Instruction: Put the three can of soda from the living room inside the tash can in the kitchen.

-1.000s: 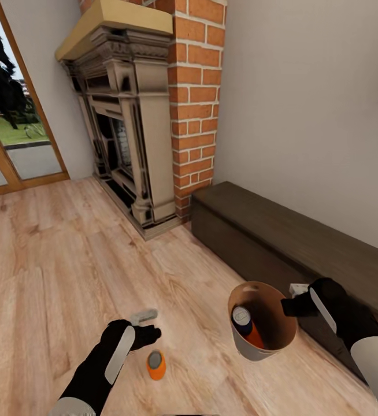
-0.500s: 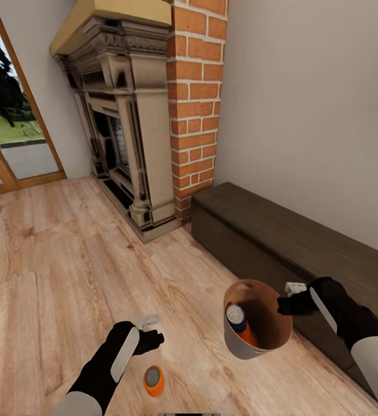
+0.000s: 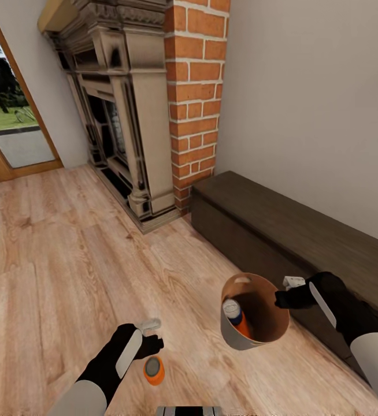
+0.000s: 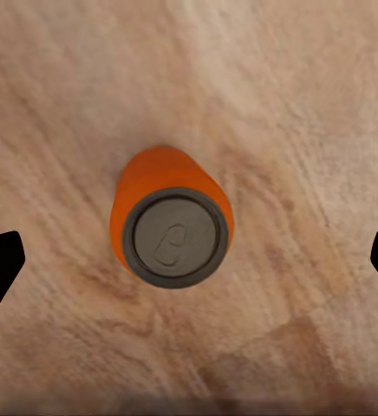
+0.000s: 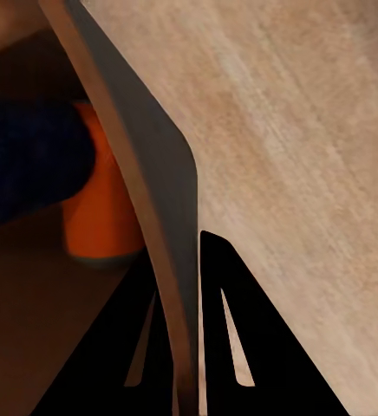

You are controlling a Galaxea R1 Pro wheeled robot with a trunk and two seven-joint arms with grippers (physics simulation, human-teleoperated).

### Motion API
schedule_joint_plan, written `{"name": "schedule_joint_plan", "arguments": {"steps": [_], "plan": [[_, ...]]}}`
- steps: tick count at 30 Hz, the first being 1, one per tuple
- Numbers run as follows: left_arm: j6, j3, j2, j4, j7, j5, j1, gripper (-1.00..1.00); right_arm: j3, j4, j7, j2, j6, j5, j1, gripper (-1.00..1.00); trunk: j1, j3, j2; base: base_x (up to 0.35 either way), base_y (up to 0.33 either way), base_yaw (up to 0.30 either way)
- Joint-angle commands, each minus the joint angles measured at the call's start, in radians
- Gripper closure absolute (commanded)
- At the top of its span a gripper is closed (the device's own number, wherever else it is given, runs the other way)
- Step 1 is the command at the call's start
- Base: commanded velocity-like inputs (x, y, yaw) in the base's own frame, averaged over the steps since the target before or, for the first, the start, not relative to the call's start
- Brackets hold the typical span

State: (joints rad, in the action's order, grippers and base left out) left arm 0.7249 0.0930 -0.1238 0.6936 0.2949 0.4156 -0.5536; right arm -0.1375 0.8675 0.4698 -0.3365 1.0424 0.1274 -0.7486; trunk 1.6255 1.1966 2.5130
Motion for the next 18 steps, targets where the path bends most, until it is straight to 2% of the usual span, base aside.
{"name": "schedule_joint_plan", "arguments": {"steps": [1,10,13,18], "plan": [[-0.001,0.001,0.0,-0.001,0.0,-0.001,0.0,-1.0,0.001,0.0,0.009,0.0,0.005,0.023,-0.001,1.0,0.0,0.004,0.0,0.0,0.0,0.0],[-0.002,0.003,0.006,-0.037,0.0,-0.004,-0.049,-1.0,0.0,0.008,0.009,0.0,0.005,0.023,0.0,1.0,0.004,0.039,0.002,0.0,0.0,0.0],[-0.002,0.003,0.002,-0.044,0.0,-0.004,-0.064,-1.0,-0.001,0.066,0.009,-0.001,0.005,0.024,0.003,1.0,0.006,0.05,0.003,0.0,0.0,0.0],[-0.002,0.006,-0.001,-0.05,0.0,-0.003,-0.082,-1.0,-0.001,0.098,0.009,0.007,0.005,0.024,-0.001,1.0,0.008,0.07,0.004,0.0,0.0,0.0]]}}
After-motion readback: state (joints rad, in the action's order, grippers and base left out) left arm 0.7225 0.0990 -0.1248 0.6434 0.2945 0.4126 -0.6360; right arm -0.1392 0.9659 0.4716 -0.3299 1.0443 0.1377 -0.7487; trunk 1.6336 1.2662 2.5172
